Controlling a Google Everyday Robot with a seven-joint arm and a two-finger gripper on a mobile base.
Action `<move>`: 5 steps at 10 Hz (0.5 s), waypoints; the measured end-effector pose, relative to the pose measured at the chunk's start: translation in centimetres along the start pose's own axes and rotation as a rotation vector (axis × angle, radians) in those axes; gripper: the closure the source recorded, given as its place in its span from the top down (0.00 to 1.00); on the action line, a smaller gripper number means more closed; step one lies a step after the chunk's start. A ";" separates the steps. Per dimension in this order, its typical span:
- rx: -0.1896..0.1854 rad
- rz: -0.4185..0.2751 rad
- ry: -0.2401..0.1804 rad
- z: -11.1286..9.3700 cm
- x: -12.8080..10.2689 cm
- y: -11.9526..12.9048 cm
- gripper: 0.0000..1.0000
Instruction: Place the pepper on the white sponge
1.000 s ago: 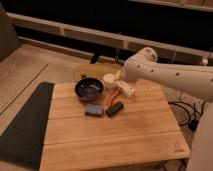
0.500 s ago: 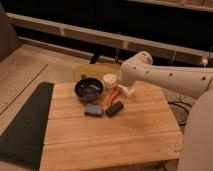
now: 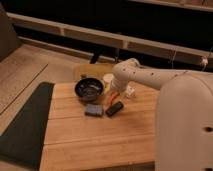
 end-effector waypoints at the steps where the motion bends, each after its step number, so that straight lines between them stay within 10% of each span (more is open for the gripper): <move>1: 0.017 -0.006 0.010 0.5 -0.4 -0.4 0.65; 5: 0.052 -0.004 0.070 3.7 -1.4 -1.7 0.65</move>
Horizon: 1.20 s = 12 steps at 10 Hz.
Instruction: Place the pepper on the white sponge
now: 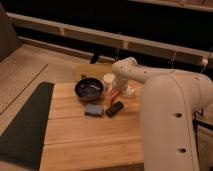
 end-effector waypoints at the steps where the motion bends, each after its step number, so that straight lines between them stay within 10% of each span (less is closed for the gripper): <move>1: 0.001 0.000 0.012 0.6 -0.1 0.0 0.65; 7: -0.008 0.005 0.056 3.3 -1.0 -0.5 0.62; 12: -0.033 0.015 0.066 3.9 -1.1 -1.2 0.18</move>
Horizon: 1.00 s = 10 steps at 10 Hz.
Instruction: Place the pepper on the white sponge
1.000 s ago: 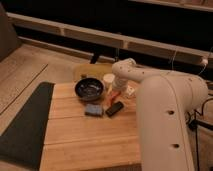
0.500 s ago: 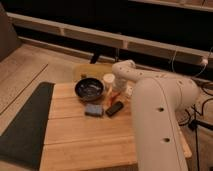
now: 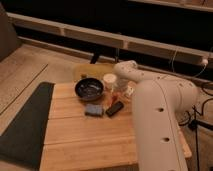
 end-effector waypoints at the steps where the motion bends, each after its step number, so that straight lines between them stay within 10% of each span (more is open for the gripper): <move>1: -0.003 0.000 0.003 0.1 0.0 -0.1 0.18; 10: -0.125 -0.074 -0.158 -9.9 -1.3 8.6 0.18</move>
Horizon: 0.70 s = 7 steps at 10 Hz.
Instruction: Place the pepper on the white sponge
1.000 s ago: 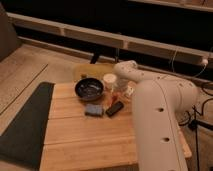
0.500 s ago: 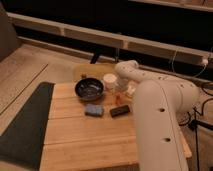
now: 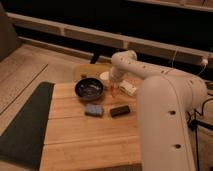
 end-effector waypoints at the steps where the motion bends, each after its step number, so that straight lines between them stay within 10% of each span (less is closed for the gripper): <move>1: -0.012 -0.026 0.005 -0.7 1.0 1.6 0.18; 7: -0.075 -0.194 0.141 -0.8 9.3 9.7 0.18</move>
